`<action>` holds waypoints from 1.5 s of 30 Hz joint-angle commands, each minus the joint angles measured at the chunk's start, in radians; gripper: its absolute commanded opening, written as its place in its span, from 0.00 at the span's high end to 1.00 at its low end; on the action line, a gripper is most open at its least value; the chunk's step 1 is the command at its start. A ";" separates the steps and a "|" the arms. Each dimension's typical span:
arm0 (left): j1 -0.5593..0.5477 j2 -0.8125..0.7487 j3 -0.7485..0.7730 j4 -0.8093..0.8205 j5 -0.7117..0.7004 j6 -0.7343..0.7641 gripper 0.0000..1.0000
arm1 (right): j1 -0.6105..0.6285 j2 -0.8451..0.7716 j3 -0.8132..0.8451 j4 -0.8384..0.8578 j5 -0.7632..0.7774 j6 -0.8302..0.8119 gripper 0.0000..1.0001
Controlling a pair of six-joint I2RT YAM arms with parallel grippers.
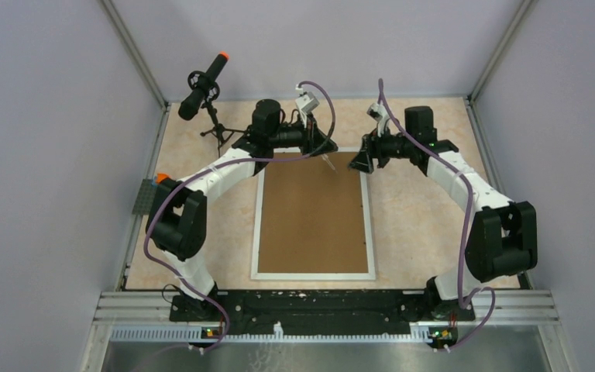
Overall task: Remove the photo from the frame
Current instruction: Adjust the screwdriver.
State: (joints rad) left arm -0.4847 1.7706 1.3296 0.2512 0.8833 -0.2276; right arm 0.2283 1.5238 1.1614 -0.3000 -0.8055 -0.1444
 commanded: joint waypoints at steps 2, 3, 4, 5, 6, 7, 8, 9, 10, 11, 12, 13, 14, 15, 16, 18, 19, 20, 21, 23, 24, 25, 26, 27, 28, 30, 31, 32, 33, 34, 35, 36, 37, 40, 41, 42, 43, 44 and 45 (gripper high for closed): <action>0.005 0.002 0.038 0.243 0.138 -0.223 1.00 | 0.089 0.000 0.050 0.031 -0.107 -0.142 0.35; 0.005 0.003 0.036 0.264 0.151 -0.246 1.00 | 0.103 0.002 0.049 0.034 -0.106 -0.153 0.35; 0.005 0.002 0.031 0.285 0.155 -0.273 1.00 | 0.116 0.005 0.051 0.039 -0.106 -0.160 0.36; 0.005 0.002 0.027 0.303 0.156 -0.287 1.00 | 0.127 0.007 0.054 0.049 -0.106 -0.158 0.38; 0.005 0.002 0.026 0.308 0.155 -0.293 1.00 | 0.135 0.012 0.058 0.056 -0.108 -0.154 0.42; 0.005 0.002 0.027 0.311 0.155 -0.296 1.00 | 0.140 0.017 0.066 0.057 -0.107 -0.153 0.50; 0.005 0.001 0.027 0.312 0.156 -0.295 1.00 | 0.145 0.023 0.074 0.056 -0.103 -0.152 0.58; 0.005 -0.001 0.026 0.310 0.158 -0.292 1.00 | 0.146 0.026 0.084 0.050 -0.099 -0.156 0.68; 0.005 -0.006 0.023 0.305 0.160 -0.289 1.00 | 0.146 0.031 0.093 0.038 -0.088 -0.169 0.81; 0.005 -0.011 0.021 0.300 0.168 -0.281 0.96 | 0.146 0.031 0.101 0.020 -0.068 -0.184 0.97; 0.005 -0.016 0.023 0.286 0.177 -0.268 0.89 | 0.145 0.028 0.109 -0.010 -0.044 -0.212 1.00; 0.010 -0.024 0.029 0.244 0.194 -0.242 0.81 | 0.145 0.026 0.117 -0.037 -0.025 -0.249 1.00; 0.021 -0.029 0.043 0.183 0.212 -0.206 0.71 | 0.143 0.019 0.126 -0.068 -0.007 -0.289 1.00; 0.034 -0.035 0.059 0.094 0.233 -0.154 0.60 | 0.140 0.010 0.129 -0.092 0.004 -0.332 1.00; 0.050 -0.037 0.082 -0.002 0.247 -0.102 0.50 | 0.139 -0.001 0.128 -0.115 0.014 -0.374 1.00; 0.079 -0.031 0.144 -0.188 0.276 0.000 0.35 | 0.138 -0.024 0.119 -0.147 0.034 -0.455 1.00; 0.087 -0.022 0.183 -0.294 0.286 0.062 0.31 | 0.138 -0.038 0.111 -0.154 0.045 -0.487 1.00; 0.088 -0.009 0.230 -0.416 0.284 0.141 0.30 | 0.140 -0.046 0.106 -0.160 0.054 -0.517 1.00; 0.086 0.005 0.270 -0.554 0.280 0.204 0.29 | 0.144 -0.052 0.104 -0.166 0.067 -0.537 1.00; 0.085 0.030 0.322 -0.647 0.269 0.247 0.27 | 0.149 -0.052 0.110 -0.191 0.095 -0.589 1.00; 0.086 0.043 0.341 -0.673 0.278 0.239 0.25 | 0.154 -0.050 0.112 -0.195 0.116 -0.606 1.00; 0.086 0.060 0.358 -0.694 0.292 0.232 0.23 | 0.160 -0.048 0.114 -0.196 0.131 -0.617 1.00; 0.086 0.074 0.368 -0.696 0.316 0.186 0.21 | 0.161 -0.046 0.117 -0.197 0.137 -0.625 1.00; 0.086 0.086 0.368 -0.681 0.343 0.147 0.20 | 0.162 -0.044 0.122 -0.195 0.141 -0.628 1.00; 0.086 0.094 0.361 -0.655 0.360 0.102 0.18 | 0.165 -0.041 0.126 -0.193 0.141 -0.631 1.00; 0.084 0.098 0.326 -0.548 0.360 -0.025 0.16 | 0.174 -0.041 0.132 -0.185 0.150 -0.633 1.00; 0.084 0.101 0.310 -0.496 0.355 -0.075 0.16 | 0.178 -0.041 0.134 -0.182 0.155 -0.634 1.00; 0.084 0.107 0.306 -0.474 0.353 -0.096 0.15 | 0.183 -0.042 0.136 -0.181 0.158 -0.635 1.00; 0.084 0.116 0.310 -0.467 0.355 -0.107 0.15 | 0.186 -0.043 0.135 -0.173 0.161 -0.635 1.00; 0.082 0.123 0.311 -0.462 0.344 -0.116 0.15 | 0.191 -0.044 0.133 -0.165 0.165 -0.635 1.00; 0.080 0.129 0.313 -0.457 0.340 -0.126 0.18 | 0.194 -0.046 0.131 -0.162 0.169 -0.637 1.00; 0.078 0.136 0.313 -0.447 0.336 -0.141 0.22 | 0.199 -0.046 0.130 -0.159 0.174 -0.640 1.00; 0.071 0.143 0.315 -0.443 0.328 -0.147 0.28 | 0.204 -0.045 0.129 -0.155 0.183 -0.641 1.00; 0.052 0.159 0.314 -0.448 0.318 -0.154 0.35 | 0.221 -0.038 0.133 -0.146 0.207 -0.643 1.00; 0.049 0.164 0.314 -0.449 0.312 -0.155 0.37 | 0.226 -0.035 0.136 -0.144 0.214 -0.642 1.00; 0.046 0.168 0.316 -0.449 0.312 -0.154 0.40 | 0.230 -0.032 0.139 -0.147 0.219 -0.645 1.00; 0.046 0.173 0.319 -0.452 0.308 -0.154 0.44 | 0.234 -0.030 0.139 -0.143 0.225 -0.646 1.00; 0.046 0.177 0.320 -0.456 0.304 -0.154 0.48 | 0.236 -0.030 0.142 -0.141 0.230 -0.645 1.00; 0.045 0.181 0.323 -0.458 0.305 -0.153 0.53 | 0.236 -0.029 0.144 -0.139 0.235 -0.644 1.00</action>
State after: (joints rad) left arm -0.4290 1.9404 1.6417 -0.2443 1.1881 -0.3660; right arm 0.4469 1.5139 1.2457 -0.4896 -0.5869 -0.7670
